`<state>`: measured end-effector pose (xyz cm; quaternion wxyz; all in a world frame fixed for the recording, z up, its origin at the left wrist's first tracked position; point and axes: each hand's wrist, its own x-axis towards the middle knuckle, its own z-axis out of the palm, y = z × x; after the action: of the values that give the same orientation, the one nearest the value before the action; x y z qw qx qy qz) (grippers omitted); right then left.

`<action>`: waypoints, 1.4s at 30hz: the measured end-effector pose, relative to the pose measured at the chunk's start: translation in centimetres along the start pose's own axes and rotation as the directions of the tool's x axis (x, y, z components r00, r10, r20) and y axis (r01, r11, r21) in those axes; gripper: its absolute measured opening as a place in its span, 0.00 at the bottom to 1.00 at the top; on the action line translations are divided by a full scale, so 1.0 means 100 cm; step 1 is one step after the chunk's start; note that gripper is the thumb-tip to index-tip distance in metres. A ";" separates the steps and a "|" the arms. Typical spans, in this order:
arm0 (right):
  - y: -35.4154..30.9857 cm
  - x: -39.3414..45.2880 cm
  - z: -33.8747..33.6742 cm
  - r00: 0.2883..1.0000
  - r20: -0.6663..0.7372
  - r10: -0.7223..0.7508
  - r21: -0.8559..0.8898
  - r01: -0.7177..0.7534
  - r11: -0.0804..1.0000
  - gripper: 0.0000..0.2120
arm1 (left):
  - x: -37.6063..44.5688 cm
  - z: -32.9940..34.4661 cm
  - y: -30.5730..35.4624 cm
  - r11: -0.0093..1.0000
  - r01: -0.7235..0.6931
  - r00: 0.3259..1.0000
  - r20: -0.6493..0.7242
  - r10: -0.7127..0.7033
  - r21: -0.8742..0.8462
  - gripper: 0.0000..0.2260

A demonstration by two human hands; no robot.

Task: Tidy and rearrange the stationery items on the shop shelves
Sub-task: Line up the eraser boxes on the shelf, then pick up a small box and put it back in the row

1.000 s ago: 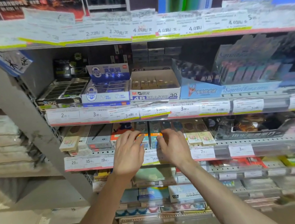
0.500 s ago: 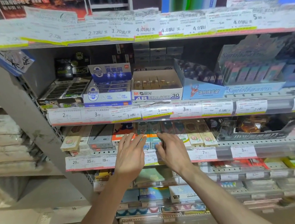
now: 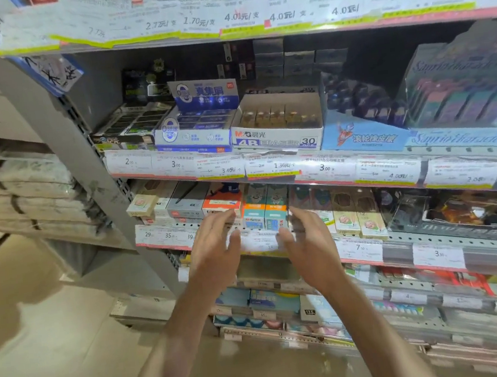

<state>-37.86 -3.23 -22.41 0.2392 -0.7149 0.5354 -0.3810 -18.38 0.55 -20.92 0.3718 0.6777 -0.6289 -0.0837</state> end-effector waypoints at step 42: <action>-0.199 0.065 0.206 0.879 0.178 0.442 0.324 -0.477 0.817 0.13 | 0.070 -0.130 -0.171 0.491 0.524 0.809 0.227 -0.542 -0.696 0.08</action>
<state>-8.88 -4.50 -17.87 0.4754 -0.5257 0.6014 -0.3686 4.06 -1.83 -19.66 0.5725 0.6318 -0.2963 -0.4304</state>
